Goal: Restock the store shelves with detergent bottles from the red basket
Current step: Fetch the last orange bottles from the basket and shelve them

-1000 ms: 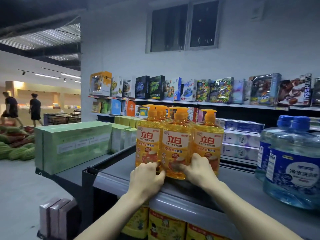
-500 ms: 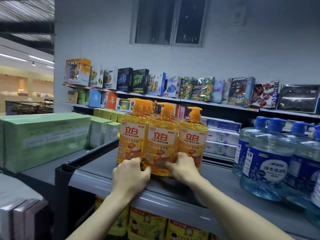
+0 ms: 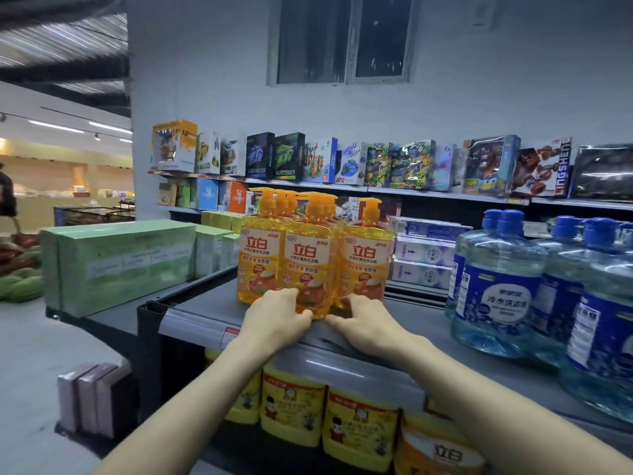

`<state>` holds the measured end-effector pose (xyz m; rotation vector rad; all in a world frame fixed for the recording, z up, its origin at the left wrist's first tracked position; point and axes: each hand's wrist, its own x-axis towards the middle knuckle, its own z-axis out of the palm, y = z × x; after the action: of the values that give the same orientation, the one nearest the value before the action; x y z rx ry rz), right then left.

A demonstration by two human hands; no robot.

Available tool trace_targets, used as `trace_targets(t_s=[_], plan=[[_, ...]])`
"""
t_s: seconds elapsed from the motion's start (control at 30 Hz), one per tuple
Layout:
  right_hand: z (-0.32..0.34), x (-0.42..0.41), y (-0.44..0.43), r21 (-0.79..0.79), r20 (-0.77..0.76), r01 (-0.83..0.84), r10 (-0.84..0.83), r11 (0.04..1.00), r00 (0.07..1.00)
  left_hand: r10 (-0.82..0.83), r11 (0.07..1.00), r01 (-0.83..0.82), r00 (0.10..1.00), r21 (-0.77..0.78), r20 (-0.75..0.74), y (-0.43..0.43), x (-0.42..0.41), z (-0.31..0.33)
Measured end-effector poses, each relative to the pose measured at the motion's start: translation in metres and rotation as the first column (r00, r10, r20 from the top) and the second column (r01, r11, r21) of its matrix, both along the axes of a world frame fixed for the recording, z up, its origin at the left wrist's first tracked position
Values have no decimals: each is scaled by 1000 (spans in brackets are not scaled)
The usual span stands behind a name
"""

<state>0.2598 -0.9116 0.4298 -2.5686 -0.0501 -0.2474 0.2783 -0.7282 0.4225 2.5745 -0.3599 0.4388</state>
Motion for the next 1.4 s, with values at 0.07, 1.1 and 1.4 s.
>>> trace_targets(t_s=[0.07, 1.1, 1.4], plan=[[1, -18, -16, -67, 5, 35, -35, 997, 999, -18, 999, 18, 1000, 28, 14, -15, -18, 4], [-208, -548, -407, -396, 103, 676, -702, 621, 705, -696, 651, 681, 712, 334, -93, -497, -420, -170], [-267, -664, -482, -420, -36, 838, -929, 349, 369, -854, 330, 886, 427, 326, -295, -632, -518, -235]])
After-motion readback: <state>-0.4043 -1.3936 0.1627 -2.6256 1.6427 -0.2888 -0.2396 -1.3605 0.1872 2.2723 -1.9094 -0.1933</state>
